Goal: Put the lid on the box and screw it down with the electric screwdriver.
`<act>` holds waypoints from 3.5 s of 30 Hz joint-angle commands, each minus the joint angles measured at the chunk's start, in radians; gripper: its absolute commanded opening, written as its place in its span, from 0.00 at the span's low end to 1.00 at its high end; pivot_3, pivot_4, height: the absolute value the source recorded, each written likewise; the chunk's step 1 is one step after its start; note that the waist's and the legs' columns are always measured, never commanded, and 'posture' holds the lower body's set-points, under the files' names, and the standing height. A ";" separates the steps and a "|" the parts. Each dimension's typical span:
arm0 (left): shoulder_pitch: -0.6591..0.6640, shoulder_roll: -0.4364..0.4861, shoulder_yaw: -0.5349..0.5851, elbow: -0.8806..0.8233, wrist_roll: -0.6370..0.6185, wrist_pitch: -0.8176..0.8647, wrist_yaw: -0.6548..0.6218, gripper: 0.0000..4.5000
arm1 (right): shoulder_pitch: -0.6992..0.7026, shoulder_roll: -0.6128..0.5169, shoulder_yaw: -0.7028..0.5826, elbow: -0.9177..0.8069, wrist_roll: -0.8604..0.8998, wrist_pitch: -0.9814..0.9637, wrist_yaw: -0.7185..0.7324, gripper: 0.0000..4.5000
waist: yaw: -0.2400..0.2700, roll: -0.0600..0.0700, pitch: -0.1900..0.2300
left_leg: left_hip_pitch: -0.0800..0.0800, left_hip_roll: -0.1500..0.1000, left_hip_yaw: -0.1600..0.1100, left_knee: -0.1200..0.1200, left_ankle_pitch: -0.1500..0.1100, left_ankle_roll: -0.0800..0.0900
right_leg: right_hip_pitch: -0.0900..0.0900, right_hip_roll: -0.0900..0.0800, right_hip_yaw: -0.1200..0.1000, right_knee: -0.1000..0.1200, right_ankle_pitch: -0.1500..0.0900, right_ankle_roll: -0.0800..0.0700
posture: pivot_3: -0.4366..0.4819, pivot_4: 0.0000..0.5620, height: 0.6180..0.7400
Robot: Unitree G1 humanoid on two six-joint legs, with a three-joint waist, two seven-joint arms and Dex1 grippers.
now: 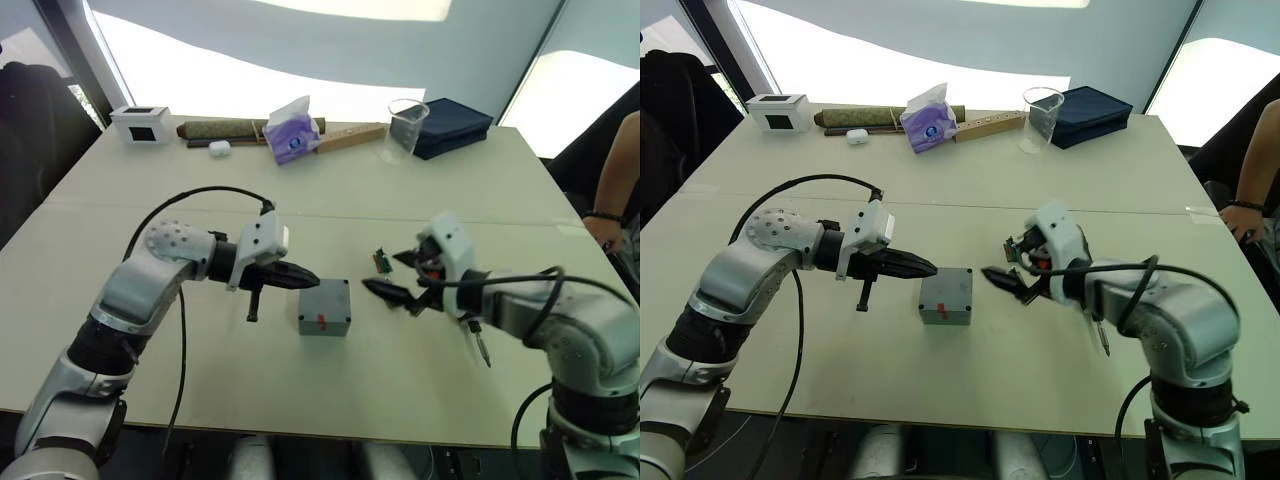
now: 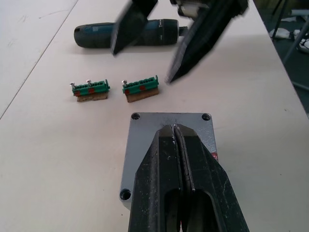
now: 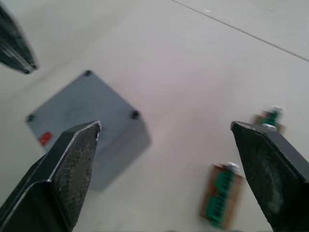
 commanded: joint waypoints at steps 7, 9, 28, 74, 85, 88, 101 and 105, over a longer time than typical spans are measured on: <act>-0.052 -0.034 -0.071 0.097 0.091 -0.120 -0.028 0.00 | -0.121 -0.388 0.106 0.275 0.198 0.126 -0.022 1.00 | -0.002 0.001 0.002 | 0.000 0.000 0.001 -0.001 0.000 0.001 | -0.001 0.000 0.001 -0.002 -0.001 -0.002 | 0.48 0.27 0.85; -0.066 -0.062 -0.080 0.120 0.104 -0.133 -0.014 0.00 | -0.185 -0.420 0.182 0.399 0.249 0.126 -0.082 1.00 | -0.006 0.000 0.003 | 0.000 0.000 0.002 -0.001 0.000 0.001 | -0.001 0.000 0.002 -0.002 -0.001 -0.002 | 0.48 0.27 0.85; -0.067 -0.155 0.012 0.059 -0.049 -0.124 -0.021 0.00 | -0.480 -0.418 0.654 0.786 0.436 0.126 -0.238 1.00 | 0.001 0.001 0.004 | -0.017 0.001 0.005 0.002 -0.001 0.003 | -0.019 0.000 0.005 0.001 0.001 0.001 | 0.48 0.27 0.85; 0.058 -0.028 -0.027 -0.022 0.023 -0.038 0.088 0.00 | 0.006 0.241 0.220 0.036 -0.071 -0.973 -0.133 0.42 | -0.002 0.007 0.008 | -0.022 0.000 0.001 0.004 0.004 -0.007 | -0.023 0.001 0.002 0.005 0.001 0.002 | 0.48 0.27 0.85; 0.072 -0.048 -0.082 0.039 0.086 -0.064 0.097 0.00 | 0.152 0.341 0.322 0.009 -0.235 -1.109 -0.120 0.42 | 0.001 0.007 0.008 | -0.020 0.000 0.001 0.004 0.006 -0.010 | -0.022 0.001 0.002 0.007 0.001 0.002 | 0.48 0.27 0.85; 0.070 -0.049 -0.093 0.061 0.105 -0.079 0.091 0.00 | 0.180 0.347 0.326 0.000 -0.259 -1.118 -0.116 0.42 | 0.001 0.007 0.008 | -0.018 0.000 0.001 0.004 0.006 -0.010 | -0.020 0.001 0.002 0.008 0.001 0.002 | 0.48 0.27 0.85; 0.061 -0.056 -0.100 0.095 0.130 -0.111 0.072 0.00 | 0.244 0.373 0.314 0.002 -0.306 -1.149 -0.109 0.42 | -0.001 0.007 0.008 | -0.012 0.000 0.000 0.004 0.004 -0.006 | -0.015 0.001 0.001 0.008 0.001 0.001 | 0.48 0.27 0.85; 0.064 -0.055 -0.098 0.083 0.130 -0.103 0.075 0.00 | 0.248 0.380 0.316 0.018 -0.333 -1.171 -0.104 0.42 | -0.001 0.007 0.008 | -0.012 0.000 0.000 0.005 0.004 -0.006 | -0.014 0.001 0.001 0.008 0.001 0.001 | 0.48 0.27 0.85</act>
